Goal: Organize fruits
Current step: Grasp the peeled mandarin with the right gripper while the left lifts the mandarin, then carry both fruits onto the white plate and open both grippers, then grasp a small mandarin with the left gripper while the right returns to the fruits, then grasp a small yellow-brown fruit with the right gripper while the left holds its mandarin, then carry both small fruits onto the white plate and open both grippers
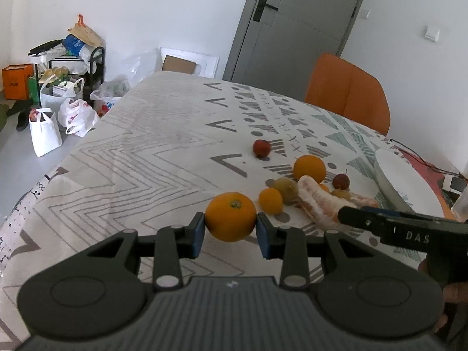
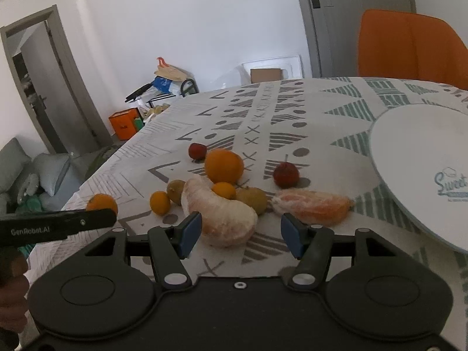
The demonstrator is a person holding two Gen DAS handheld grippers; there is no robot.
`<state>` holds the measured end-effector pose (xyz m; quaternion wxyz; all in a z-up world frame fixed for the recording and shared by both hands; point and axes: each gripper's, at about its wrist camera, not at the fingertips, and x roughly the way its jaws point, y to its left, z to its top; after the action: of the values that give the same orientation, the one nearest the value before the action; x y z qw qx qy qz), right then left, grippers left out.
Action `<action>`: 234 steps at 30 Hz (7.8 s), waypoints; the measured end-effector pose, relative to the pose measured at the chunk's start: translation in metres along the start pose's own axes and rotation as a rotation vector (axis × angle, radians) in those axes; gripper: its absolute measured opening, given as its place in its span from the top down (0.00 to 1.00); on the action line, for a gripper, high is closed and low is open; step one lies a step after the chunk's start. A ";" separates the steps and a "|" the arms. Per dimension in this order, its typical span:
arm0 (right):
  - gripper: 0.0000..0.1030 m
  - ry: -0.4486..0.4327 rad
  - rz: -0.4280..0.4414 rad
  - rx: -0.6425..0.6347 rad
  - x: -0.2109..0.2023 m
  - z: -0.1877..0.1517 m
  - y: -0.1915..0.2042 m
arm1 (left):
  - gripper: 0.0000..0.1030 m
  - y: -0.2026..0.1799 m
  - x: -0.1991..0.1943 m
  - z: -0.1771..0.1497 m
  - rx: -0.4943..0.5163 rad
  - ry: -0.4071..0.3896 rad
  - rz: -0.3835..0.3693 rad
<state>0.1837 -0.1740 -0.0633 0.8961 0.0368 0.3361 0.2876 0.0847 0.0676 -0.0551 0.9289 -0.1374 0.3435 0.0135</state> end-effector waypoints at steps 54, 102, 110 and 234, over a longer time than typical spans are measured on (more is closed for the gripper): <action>0.89 -0.363 -0.053 0.100 -0.136 -0.012 -0.099 | 0.65 -0.147 0.026 0.016 0.244 -0.042 -0.126; 0.10 -0.320 -0.231 0.223 -0.128 -0.016 -0.153 | 0.21 -0.203 0.050 0.041 0.333 -0.098 -0.123; 0.00 -0.332 -0.240 0.195 -0.124 -0.011 -0.137 | 0.15 -0.171 0.039 0.050 0.277 -0.128 -0.028; 0.81 -0.286 -0.117 -0.028 -0.087 0.004 -0.056 | 0.78 -0.122 0.024 0.027 0.228 -0.138 -0.140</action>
<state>0.1605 -0.2671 -0.0243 0.9505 0.0453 0.2023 0.2315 0.1344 -0.0449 -0.0211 0.9587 -0.0535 0.2675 -0.0806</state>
